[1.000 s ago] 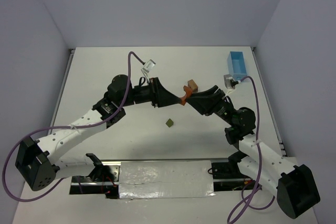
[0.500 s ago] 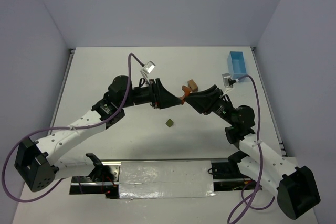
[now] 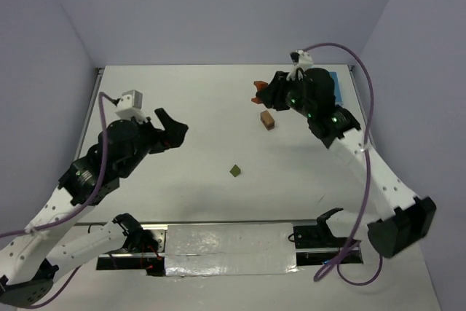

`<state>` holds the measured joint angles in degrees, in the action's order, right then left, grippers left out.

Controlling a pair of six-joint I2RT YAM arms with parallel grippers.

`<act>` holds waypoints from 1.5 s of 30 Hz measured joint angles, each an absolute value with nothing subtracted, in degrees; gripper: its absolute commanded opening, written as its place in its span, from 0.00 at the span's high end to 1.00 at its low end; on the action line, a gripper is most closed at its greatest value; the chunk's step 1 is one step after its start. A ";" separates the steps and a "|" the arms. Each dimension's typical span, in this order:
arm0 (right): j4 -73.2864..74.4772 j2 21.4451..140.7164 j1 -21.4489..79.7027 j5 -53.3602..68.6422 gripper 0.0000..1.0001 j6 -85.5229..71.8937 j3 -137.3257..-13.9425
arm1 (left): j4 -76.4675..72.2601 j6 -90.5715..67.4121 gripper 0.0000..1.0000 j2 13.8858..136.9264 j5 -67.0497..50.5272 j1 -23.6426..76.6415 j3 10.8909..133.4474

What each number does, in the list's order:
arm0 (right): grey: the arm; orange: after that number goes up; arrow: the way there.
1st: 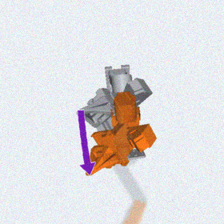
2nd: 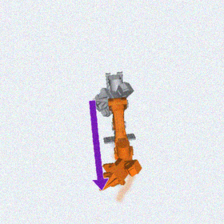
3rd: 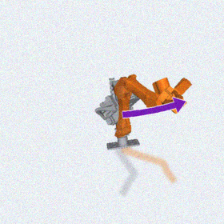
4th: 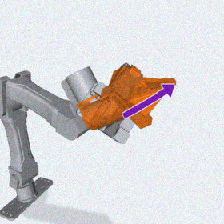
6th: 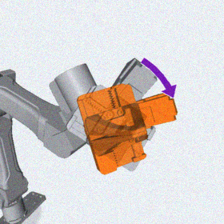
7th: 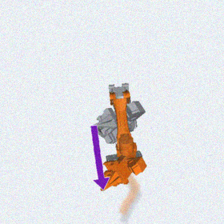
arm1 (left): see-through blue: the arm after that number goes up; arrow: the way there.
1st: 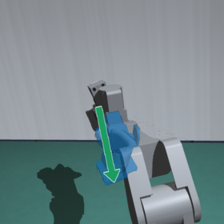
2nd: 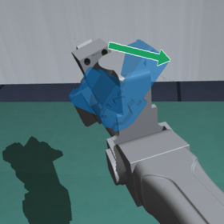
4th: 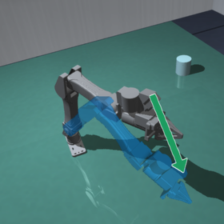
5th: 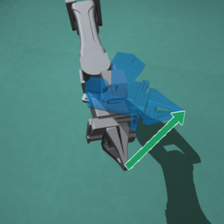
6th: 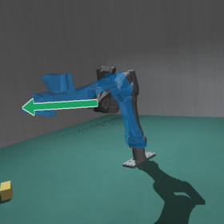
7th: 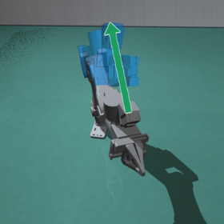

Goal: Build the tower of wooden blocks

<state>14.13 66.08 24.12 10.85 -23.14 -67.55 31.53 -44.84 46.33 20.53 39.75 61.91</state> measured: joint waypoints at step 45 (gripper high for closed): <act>55.24 122.19 21.85 -5.72 0.91 6.48 -108.77 | 37.26 -23.92 0.02 42.61 25.17 39.55 50.24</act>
<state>55.24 122.19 21.85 -5.72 6.48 -108.77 37.26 -23.92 42.61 25.17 39.55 50.24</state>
